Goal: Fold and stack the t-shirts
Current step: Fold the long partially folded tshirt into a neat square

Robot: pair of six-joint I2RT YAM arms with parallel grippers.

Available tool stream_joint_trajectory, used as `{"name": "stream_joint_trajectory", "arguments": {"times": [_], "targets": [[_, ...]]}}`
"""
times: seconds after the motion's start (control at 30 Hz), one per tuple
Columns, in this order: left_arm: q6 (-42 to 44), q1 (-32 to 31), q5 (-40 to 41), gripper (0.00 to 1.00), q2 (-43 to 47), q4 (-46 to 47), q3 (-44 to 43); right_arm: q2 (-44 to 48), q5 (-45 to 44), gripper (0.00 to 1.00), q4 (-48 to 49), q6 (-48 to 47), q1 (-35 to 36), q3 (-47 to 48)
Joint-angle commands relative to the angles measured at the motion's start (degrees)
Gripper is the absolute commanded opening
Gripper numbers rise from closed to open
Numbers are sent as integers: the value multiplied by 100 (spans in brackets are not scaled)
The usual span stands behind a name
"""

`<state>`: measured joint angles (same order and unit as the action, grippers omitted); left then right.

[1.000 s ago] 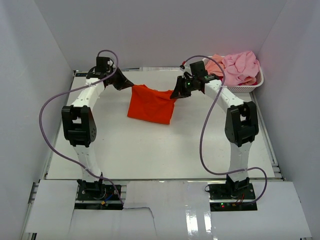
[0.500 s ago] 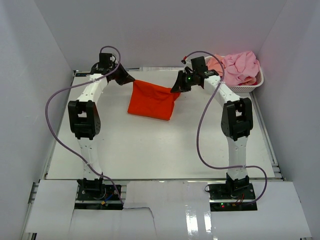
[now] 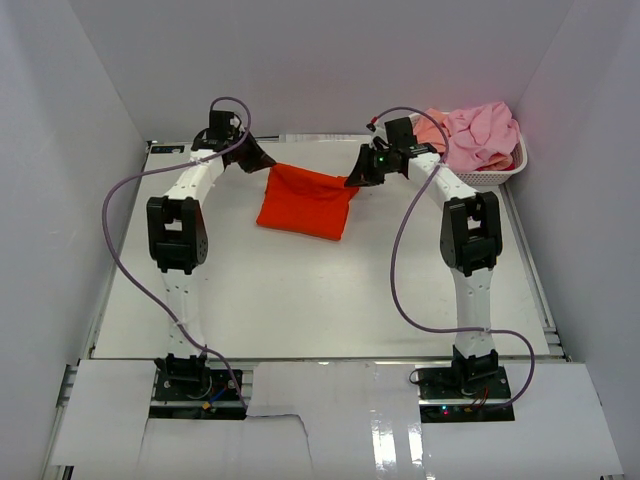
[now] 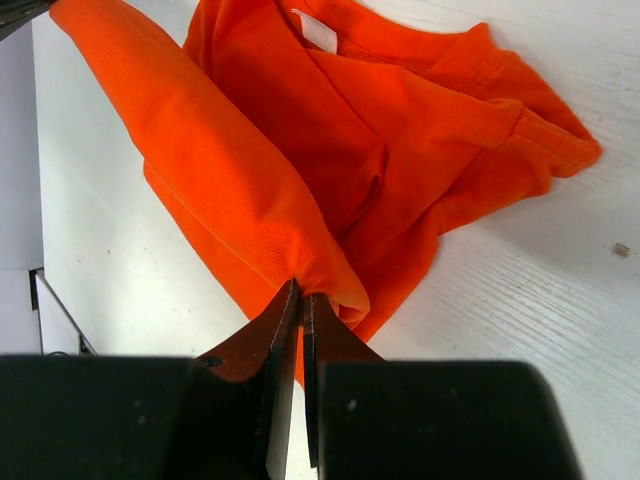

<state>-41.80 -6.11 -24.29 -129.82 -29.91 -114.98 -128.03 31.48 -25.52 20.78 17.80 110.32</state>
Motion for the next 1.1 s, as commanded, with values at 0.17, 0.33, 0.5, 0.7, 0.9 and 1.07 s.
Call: {"name": "stream_joint_trajectory", "arguments": {"times": [0.17, 0.33, 0.5, 0.7, 0.9, 1.07], "targets": [[49, -215, 188, 0, -227, 574, -341, -161, 121, 8, 898, 58, -145, -195], [32, -259, 162, 0, -456, 811, -332, -345, 182, 8, 1145, 119, -207, -187], [-3, -294, 188, 0, -737, 899, -446, -609, 297, 8, 1426, 172, -242, -178], [-47, -277, 486, 0, -835, 952, -211, -864, 393, 8, 1857, 260, -347, -204], [-153, -198, 584, 0, -404, 1321, 414, -847, 464, 8, 2059, 260, -392, -353], [-144, -180, 593, 0, -202, 1286, 406, -636, 473, 8, 2174, 296, -392, -529]]}}
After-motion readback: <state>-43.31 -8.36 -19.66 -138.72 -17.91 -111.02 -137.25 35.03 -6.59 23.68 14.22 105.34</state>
